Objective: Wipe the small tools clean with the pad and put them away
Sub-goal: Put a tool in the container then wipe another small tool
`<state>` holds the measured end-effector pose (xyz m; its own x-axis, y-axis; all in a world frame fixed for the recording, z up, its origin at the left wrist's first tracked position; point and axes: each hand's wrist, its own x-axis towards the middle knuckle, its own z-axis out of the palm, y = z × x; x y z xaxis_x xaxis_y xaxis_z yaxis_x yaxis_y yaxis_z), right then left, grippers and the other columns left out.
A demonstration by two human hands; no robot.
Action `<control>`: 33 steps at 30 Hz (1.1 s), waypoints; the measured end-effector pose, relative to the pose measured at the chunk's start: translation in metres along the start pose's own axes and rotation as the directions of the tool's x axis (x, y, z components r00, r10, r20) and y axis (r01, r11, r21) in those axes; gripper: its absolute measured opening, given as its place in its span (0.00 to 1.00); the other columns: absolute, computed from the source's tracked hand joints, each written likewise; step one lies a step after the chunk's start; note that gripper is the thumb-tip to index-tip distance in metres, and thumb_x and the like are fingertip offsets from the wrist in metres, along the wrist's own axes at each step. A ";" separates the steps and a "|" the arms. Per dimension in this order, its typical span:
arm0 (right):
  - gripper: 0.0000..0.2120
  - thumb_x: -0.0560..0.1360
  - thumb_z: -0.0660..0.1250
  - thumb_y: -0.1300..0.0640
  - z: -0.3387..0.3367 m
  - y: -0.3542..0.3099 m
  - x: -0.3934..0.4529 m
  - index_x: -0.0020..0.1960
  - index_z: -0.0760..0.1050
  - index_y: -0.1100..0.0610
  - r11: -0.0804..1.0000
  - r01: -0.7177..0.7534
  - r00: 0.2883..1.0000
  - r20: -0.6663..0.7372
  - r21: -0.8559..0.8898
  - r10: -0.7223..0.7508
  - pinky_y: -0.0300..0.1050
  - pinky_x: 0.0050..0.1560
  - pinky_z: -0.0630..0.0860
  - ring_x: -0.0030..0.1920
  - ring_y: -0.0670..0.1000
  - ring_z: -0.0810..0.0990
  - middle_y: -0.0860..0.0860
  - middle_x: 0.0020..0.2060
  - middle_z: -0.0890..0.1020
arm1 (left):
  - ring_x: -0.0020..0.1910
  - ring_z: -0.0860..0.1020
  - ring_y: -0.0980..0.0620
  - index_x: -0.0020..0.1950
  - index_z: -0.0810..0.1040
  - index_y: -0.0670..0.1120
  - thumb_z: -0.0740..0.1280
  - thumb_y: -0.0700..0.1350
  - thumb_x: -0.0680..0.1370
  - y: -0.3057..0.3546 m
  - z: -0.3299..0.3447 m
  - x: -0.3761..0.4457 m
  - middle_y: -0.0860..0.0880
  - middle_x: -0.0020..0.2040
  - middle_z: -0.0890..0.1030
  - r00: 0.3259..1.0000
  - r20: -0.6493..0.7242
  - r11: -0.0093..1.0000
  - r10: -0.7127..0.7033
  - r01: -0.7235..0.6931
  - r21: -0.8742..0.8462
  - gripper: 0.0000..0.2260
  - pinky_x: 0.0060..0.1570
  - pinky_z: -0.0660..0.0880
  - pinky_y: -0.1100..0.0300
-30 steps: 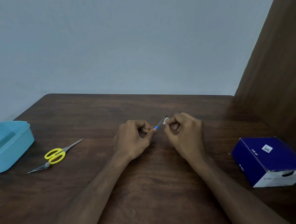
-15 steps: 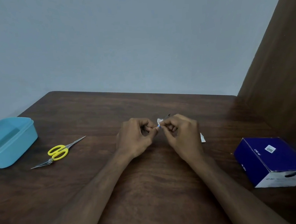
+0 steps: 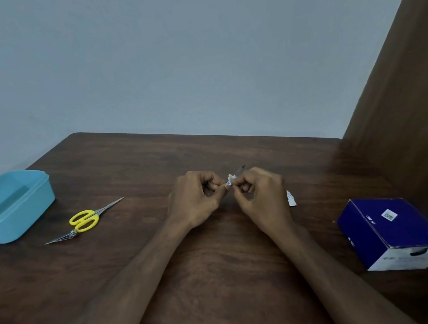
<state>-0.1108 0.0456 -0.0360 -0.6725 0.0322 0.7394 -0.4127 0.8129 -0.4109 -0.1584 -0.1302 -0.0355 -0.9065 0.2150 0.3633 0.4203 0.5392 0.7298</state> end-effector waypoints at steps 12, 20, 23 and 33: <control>0.09 0.71 0.77 0.66 0.000 0.003 0.001 0.45 0.85 0.53 0.999 -0.046 0.999 -0.016 -0.008 0.046 0.41 0.39 0.77 0.34 0.43 0.76 0.44 0.36 0.80 | 0.31 0.79 0.64 0.37 0.84 0.57 0.79 0.51 0.76 0.003 -0.002 -0.001 0.63 0.34 0.83 1.000 0.014 1.000 0.001 -0.001 0.004 0.09 0.35 0.73 0.63; 0.08 0.71 0.76 0.66 -0.007 0.002 0.002 0.46 0.87 0.54 0.999 -0.039 0.997 -0.074 -0.006 0.039 0.39 0.40 0.76 0.35 0.44 0.77 0.47 0.36 0.81 | 0.32 0.79 0.65 0.37 0.84 0.57 0.78 0.52 0.76 0.005 -0.001 -0.001 0.63 0.35 0.84 1.000 -0.008 1.000 -0.015 0.015 -0.016 0.08 0.35 0.73 0.63; 0.09 0.71 0.76 0.66 -0.004 0.001 0.002 0.47 0.88 0.54 1.000 -0.020 0.999 -0.032 -0.021 0.019 0.40 0.39 0.76 0.35 0.44 0.77 0.47 0.37 0.81 | 0.32 0.79 0.64 0.36 0.83 0.58 0.78 0.51 0.76 0.004 -0.002 -0.001 0.63 0.35 0.84 1.000 0.005 1.000 -0.006 0.006 -0.019 0.10 0.35 0.73 0.62; 0.12 0.71 0.75 0.66 -0.009 0.000 0.003 0.51 0.89 0.55 1.000 -0.012 0.998 -0.059 -0.021 0.011 0.45 0.39 0.78 0.35 0.45 0.77 0.48 0.37 0.80 | 0.33 0.80 0.64 0.40 0.86 0.55 0.78 0.53 0.77 0.002 -0.001 0.000 0.62 0.35 0.85 1.000 -0.009 0.998 -0.021 0.021 -0.052 0.07 0.36 0.76 0.61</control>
<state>-0.1073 0.0510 -0.0296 -0.6395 0.0754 0.7651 -0.3915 0.8246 -0.4085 -0.1573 -0.1305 -0.0337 -0.9149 0.1962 0.3529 0.4029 0.5005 0.7663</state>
